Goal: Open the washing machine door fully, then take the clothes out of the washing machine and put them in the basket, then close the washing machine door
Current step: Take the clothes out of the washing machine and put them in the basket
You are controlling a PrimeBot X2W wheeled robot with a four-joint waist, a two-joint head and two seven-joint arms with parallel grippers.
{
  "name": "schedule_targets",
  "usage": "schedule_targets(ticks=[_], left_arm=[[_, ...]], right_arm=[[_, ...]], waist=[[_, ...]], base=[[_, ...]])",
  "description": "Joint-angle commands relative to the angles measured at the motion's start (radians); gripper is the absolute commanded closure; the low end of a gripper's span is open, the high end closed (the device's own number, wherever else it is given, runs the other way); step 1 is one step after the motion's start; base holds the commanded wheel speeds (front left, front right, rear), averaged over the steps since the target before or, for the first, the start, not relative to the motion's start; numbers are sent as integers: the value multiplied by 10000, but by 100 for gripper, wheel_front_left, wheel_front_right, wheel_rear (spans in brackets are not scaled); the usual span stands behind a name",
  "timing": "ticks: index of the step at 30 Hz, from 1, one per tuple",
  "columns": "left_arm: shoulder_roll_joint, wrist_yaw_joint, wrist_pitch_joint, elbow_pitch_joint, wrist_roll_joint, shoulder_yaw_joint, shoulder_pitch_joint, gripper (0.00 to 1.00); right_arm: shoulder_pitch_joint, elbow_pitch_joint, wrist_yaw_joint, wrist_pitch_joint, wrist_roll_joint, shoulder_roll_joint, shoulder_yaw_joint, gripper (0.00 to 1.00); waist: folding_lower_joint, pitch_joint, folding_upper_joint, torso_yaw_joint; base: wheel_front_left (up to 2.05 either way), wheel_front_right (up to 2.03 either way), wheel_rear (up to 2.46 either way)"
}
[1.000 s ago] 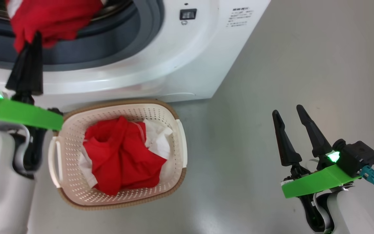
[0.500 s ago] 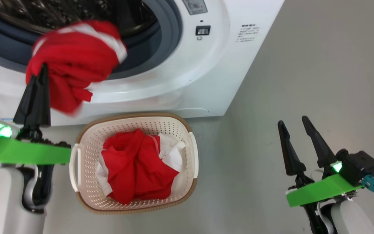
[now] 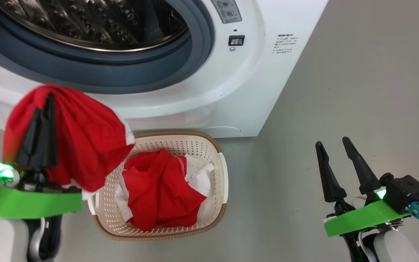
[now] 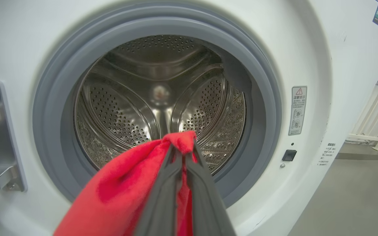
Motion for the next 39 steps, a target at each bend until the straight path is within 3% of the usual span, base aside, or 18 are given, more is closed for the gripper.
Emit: schedule_targets(ticks=[1,15,39], left_arm=[[201,-56,-49,-323,152,369,174,100],[-251,-56,-49,1415,-240,-478,605,100],[115,-56,-49,6052,-1042,-2326,-1423,100]], right_arm=[[85,-235,48,-65,-136,5,244,0],[-266,-321,48,-65,-78,5,488,0],[-1079,-545,48,-65,131,5,852,0]], waist=[[0,42,-1,4],[0,931,-1,-206],[0,3100,-1,-675]], base=[[0,0,0],[0,0,0],[0,0,0]])
